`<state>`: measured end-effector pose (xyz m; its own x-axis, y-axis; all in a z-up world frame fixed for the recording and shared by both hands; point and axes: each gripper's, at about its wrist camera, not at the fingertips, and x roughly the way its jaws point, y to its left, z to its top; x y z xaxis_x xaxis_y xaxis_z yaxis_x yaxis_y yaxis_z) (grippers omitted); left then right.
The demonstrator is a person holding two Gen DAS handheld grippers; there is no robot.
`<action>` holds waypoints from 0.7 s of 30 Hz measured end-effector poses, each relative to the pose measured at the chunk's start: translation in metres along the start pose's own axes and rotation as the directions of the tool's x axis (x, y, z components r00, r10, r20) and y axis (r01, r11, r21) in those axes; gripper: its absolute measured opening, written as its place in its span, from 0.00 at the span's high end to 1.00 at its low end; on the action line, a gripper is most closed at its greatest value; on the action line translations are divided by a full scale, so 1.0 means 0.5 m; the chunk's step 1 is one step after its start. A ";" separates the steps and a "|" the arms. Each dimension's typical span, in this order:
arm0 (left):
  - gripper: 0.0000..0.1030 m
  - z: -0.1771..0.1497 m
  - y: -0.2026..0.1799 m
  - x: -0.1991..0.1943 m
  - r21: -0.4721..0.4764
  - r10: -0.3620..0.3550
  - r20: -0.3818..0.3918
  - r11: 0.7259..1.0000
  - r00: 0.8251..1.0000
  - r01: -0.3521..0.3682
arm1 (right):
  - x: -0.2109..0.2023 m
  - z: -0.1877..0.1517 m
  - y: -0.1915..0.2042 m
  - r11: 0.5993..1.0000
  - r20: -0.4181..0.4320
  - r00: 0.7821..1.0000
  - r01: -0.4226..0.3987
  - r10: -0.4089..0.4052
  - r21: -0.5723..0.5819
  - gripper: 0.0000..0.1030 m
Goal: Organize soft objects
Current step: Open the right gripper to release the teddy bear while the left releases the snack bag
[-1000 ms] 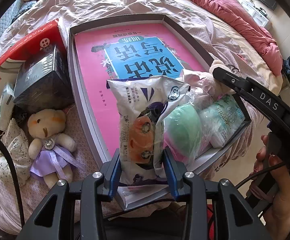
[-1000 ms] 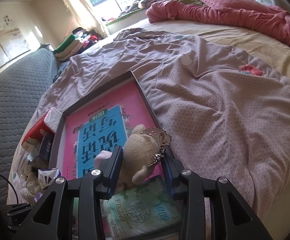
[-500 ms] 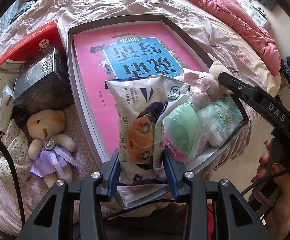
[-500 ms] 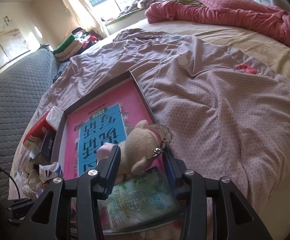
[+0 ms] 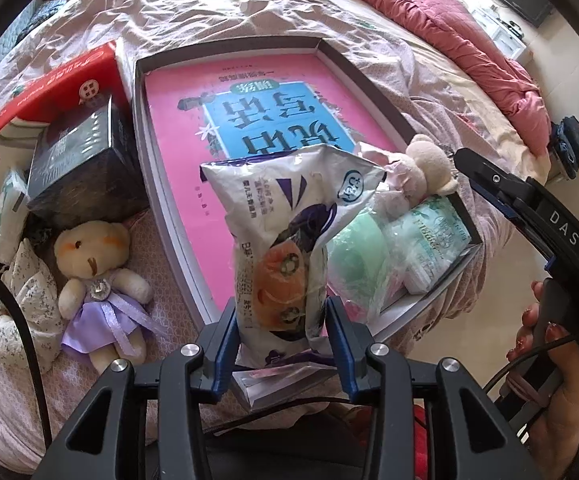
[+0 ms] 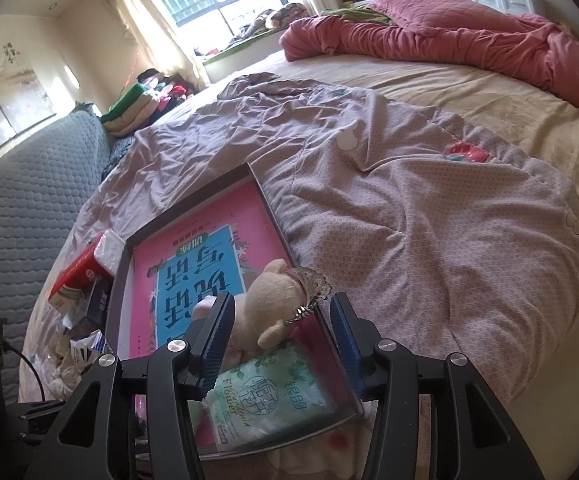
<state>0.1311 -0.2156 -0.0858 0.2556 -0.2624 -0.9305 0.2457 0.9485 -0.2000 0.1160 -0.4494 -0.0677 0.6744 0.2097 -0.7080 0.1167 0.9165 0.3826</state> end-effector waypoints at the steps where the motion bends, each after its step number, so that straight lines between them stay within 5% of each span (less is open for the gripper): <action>1: 0.59 -0.001 0.001 -0.003 0.003 -0.003 0.002 1.000 1.000 0.003 | -0.003 0.000 -0.002 1.000 0.002 1.000 -0.002 0.002 0.005 0.50; 10: 0.50 -0.004 -0.005 0.003 0.000 0.016 -0.008 1.000 1.000 -0.016 | -0.028 0.010 -0.002 0.999 0.028 0.999 -0.026 0.025 0.027 0.47; 21: 0.43 0.001 0.003 -0.037 -0.022 0.038 0.070 0.999 0.997 -0.037 | -0.039 0.011 0.011 1.000 0.021 1.000 -0.017 0.016 0.007 0.37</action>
<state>0.1271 -0.2095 -0.0685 0.3297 -0.2375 -0.9137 0.2153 0.9613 -0.1722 0.1076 -0.4505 -0.0487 0.6913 0.2176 -0.6891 0.1108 0.9104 0.3987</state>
